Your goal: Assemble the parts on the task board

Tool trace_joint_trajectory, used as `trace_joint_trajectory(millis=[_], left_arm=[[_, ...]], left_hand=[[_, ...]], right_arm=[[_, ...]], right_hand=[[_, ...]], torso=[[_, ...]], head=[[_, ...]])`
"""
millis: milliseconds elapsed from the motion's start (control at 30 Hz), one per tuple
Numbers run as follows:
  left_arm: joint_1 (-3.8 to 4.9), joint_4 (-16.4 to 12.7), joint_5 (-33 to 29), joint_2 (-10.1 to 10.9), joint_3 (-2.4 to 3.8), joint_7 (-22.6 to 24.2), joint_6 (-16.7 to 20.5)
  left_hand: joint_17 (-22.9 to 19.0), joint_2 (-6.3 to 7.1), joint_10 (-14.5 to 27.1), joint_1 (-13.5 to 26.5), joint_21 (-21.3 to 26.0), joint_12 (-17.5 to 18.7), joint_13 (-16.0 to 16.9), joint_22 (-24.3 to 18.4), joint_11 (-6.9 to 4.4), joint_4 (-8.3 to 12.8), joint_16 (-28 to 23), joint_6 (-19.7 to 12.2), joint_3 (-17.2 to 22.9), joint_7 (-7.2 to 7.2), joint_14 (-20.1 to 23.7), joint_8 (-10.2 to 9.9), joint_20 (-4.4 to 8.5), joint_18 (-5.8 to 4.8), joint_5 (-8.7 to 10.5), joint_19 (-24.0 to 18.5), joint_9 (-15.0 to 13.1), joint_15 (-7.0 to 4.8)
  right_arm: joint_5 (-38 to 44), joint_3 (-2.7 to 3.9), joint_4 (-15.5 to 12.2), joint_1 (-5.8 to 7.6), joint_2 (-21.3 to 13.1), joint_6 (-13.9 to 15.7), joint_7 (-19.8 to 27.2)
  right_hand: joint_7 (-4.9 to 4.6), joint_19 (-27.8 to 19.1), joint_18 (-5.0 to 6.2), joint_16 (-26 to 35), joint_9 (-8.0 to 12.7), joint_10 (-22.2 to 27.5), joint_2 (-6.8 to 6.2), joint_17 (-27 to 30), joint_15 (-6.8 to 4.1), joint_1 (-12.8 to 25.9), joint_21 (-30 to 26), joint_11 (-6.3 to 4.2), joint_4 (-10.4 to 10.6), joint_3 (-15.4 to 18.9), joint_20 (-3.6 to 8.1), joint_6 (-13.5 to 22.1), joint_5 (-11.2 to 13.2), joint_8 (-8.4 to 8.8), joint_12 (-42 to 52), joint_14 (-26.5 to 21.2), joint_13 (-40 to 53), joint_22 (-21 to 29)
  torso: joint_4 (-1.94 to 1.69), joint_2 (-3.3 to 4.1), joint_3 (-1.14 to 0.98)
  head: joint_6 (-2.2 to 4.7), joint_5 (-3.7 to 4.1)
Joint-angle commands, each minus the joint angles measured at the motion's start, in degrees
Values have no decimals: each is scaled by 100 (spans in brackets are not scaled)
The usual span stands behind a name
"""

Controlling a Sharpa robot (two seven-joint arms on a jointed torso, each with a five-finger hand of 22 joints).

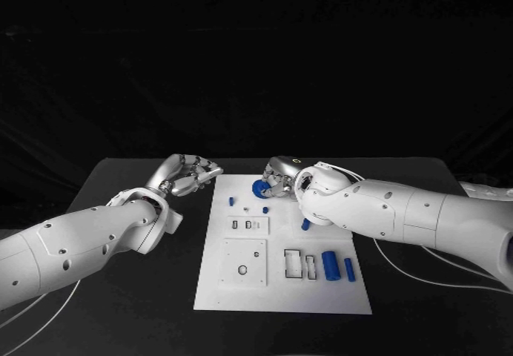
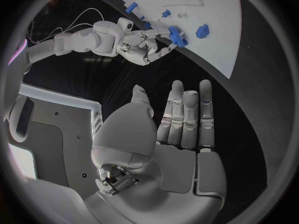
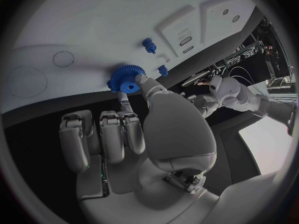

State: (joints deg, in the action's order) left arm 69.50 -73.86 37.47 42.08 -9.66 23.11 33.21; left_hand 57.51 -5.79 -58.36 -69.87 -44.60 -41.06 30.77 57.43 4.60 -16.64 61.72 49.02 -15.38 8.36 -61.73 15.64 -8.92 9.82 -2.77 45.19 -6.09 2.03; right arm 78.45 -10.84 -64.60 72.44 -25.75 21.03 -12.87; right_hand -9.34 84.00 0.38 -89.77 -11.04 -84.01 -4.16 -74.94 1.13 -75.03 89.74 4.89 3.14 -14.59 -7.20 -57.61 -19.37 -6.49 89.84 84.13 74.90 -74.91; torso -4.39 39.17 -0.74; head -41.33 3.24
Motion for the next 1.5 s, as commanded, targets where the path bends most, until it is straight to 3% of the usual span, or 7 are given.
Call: trace_joint_trajectory(millis=[33,533,600,767,933,1233,1500], left_arm=[[6,-17,7,-1,5,28,64],[6,-1,11,-14,5,30,66],[6,2,11,-13,5,30,65],[6,6,11,-13,5,30,60],[6,32,11,-27,5,33,52],[5,124,11,-115,4,46,11],[-7,263,11,-253,2,64,-30]], left_hand=[[0,-46,-57,-30,30,38,-5,-7,2,4,-2,24,-43,-2,-51,-22,-13,43,-22,42,-7,3],[1,-52,-62,-39,35,37,-9,-7,1,7,-1,27,-43,-3,-56,-24,-13,43,-22,47,-8,2],[1,-52,-62,-39,35,37,-9,-7,1,7,-1,27,-43,-3,-56,-24,-13,43,-22,47,-8,2],[1,-52,-62,-39,35,37,-9,-7,1,7,-1,27,-43,-3,-56,-24,-13,43,-22,47,-8,2],[1,-52,-62,-39,35,37,-9,-7,1,7,-1,27,-43,-3,-56,-24,-13,43,-22,47,-8,2],[-10,-65,-68,-52,45,38,-15,-6,-1,7,-11,29,-43,-4,-52,-28,-12,44,-22,56,-10,0],[-11,-68,-68,-54,47,39,-17,-6,-1,7,-13,29,-43,-4,-52,-29,-12,44,-22,57,-11,0]], right_arm=[[92,-6,59,-31,42,-100,52],[91,-6,83,-51,83,-238,-41],[92,-6,74,-52,79,-265,-73],[93,-6,34,-52,56,-183,-49],[67,-6,-105,-52,-43,240,135],[-498,-3,-851,136,-644,1139,551],[-1469,-8,-1818,459,-1661,1122,654]], right_hand=[[56,600,-38,-23,-29,-599,16,-1506,33,19,26,44,-1,-45,-49,-49,24,-8,16,587,1510,-1509],[37,600,-38,-23,2,-599,9,-1506,50,62,26,61,-6,-39,-70,60,195,101,16,587,1510,-1509],[6,600,-38,-23,83,-599,-16,-1506,71,76,26,89,-20,-34,-88,396,237,277,16,587,1510,-1509],[75,600,-38,-23,312,-599,-57,-1506,62,141,26,13,-35,54,-99,1432,484,290,16,587,1510,-1509],[114,600,-38,-23,363,-599,-62,-1506,24,196,26,-77,-19,135,-63,1721,609,284,16,587,1510,-1509],[51,600,-38,-23,211,-599,59,-1506,51,384,26,-45,136,243,-67,1141,604,-72,16,587,1510,-1509],[8,600,-38,-23,176,-599,163,-1506,112,466,26,26,230,279,-118,986,572,-142,16,587,1510,-1509]], torso=[[2,1,-2],[-4,-2,4],[-6,1,-4],[-4,0,-5],[11,0,-3],[24,-20,-5],[58,-48,-10]], head=[[-2,-9],[-6,-66],[-2,-62],[8,-77],[25,-87],[27,-78],[61,-26]])
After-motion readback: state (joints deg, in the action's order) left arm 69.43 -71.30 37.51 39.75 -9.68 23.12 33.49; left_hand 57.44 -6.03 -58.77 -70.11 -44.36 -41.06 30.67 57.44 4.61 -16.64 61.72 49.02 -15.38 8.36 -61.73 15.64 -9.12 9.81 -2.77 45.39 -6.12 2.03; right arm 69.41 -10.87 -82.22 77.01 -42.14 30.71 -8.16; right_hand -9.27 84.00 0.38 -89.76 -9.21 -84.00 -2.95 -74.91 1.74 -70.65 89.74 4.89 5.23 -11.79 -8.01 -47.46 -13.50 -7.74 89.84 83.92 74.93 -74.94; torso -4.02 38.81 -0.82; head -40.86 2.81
